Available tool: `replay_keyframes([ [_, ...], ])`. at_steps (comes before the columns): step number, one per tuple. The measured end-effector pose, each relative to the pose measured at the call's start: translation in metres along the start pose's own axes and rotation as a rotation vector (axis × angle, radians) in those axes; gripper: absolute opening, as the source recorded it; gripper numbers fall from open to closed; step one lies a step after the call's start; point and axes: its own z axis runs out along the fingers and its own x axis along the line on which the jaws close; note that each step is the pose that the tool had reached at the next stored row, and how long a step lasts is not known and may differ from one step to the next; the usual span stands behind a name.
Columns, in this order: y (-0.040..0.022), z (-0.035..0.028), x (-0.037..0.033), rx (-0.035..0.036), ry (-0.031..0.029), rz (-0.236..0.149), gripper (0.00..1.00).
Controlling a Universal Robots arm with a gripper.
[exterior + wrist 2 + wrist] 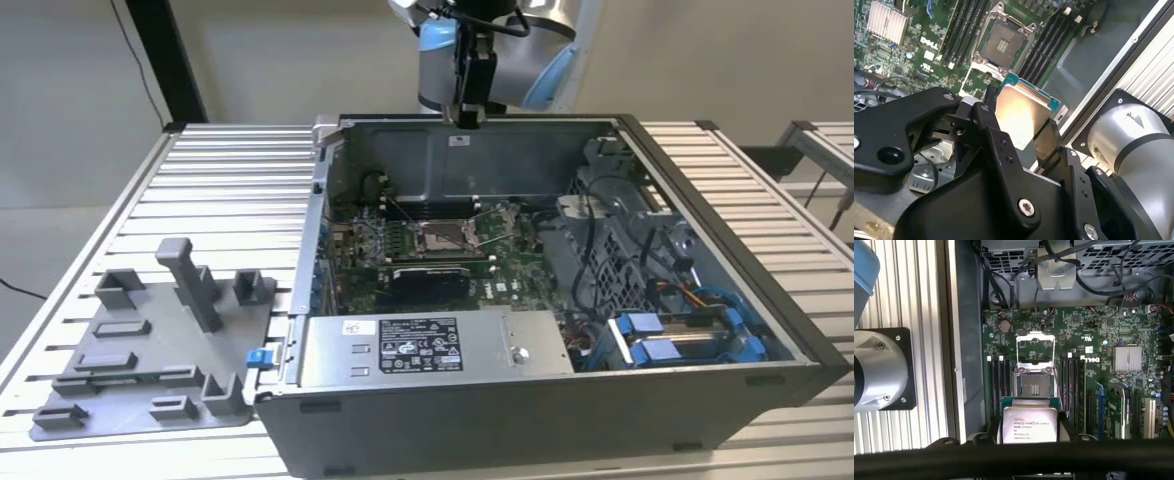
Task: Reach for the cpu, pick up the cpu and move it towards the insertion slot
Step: 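Pick up the cpu and move it towards the insertion slot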
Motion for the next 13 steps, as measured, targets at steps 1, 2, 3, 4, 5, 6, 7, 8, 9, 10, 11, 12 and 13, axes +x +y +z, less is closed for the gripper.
replay_keyframes([
  [1, -0.0001, 0.0001, 0.0, 0.0, 0.0001, -0.002, 0.0],
  [2, -0.0002, 0.0001, 0.0, 0.0, 0.0001, -0.005, 0.0],
  [3, -0.0004, 0.0002, 0.0, 0.0001, 0.0001, -0.012, 0.0],
  [4, -0.0007, 0.0003, 0.0, 0.0003, 0.0, -0.019, 0.0],
  [5, -0.0009, 0.0004, 0.0, 0.0005, -0.0001, -0.024, 0.0],
  [6, -0.0011, 0.0004, 0.0, 0.0005, -0.0001, -0.027, 0.0],
  [7, -0.0011, 0.0005, -0.0001, 0.0006, -0.0001, -0.027, 0.0],
  [8, -0.0012, 0.0005, -0.0001, 0.0006, -0.0002, -0.027, 0.0],
  [9, -0.0014, 0.0005, -0.0001, 0.0006, -0.0002, -0.027, 0.0],
  [10, -0.0014, 0.0005, -0.0001, 0.0006, -0.0001, -0.027, 0.0],
  [11, -0.0014, 0.0005, -0.0001, 0.0006, -0.0001, -0.027, 0.0],
  [12, -0.0014, 0.0005, -0.0001, 0.0006, -0.0001, -0.027, 0.0],
  [13, -0.0014, 0.0006, -0.0001, 0.0006, -0.0001, -0.027, 0.0],
])
